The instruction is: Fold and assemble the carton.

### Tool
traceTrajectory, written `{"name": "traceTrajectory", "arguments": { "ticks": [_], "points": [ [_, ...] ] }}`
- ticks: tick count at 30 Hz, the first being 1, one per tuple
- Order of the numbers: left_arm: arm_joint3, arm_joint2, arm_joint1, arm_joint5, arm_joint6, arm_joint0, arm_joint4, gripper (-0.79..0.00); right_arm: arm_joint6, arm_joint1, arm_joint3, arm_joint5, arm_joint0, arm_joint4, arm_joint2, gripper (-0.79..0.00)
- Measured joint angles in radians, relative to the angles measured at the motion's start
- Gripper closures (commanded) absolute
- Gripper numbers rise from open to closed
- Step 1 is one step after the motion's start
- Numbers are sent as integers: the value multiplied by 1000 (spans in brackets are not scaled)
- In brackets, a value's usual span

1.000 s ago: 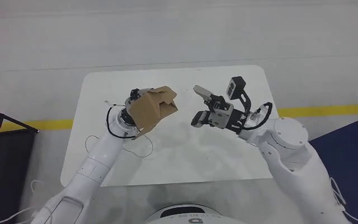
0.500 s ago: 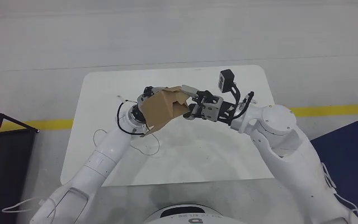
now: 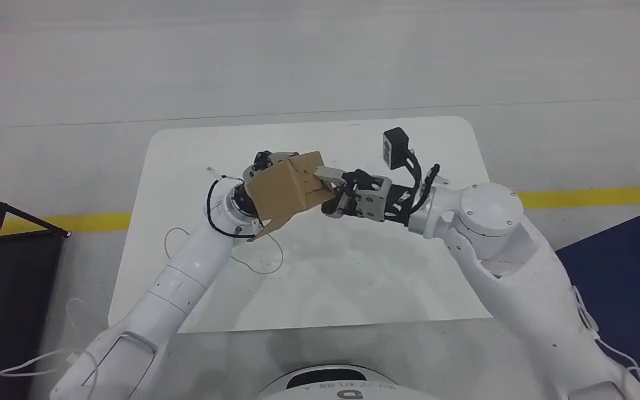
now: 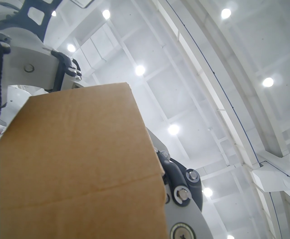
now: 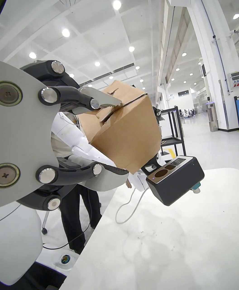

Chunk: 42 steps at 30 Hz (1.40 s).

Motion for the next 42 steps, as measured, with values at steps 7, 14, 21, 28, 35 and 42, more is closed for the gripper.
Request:
{"name": "traceTrajectory", "arguments": {
  "ticks": [7,14,21,28,35,42],
  "points": [
    [-3,16,2,0,0,-8,6,0,5,-1,-8,11,6,-14,-20,-446],
    [-3,24,5,-9,-9,-9,4,0,10,-1,-13,19,5,-24,-32,-351],
    [-15,28,8,-18,-18,4,1,0,6,5,-32,-3,-32,-26,6,-489],
    [-30,33,13,-28,-28,10,7,0,8,15,-74,-27,-94,-19,72,-523],
    [-34,26,22,-40,-40,10,14,0,12,28,-130,-58,-185,1,183,-523],
    [-4,4,41,-24,-23,-18,120,0,11,37,-170,-104,-283,32,303,-533]
  ]
}}
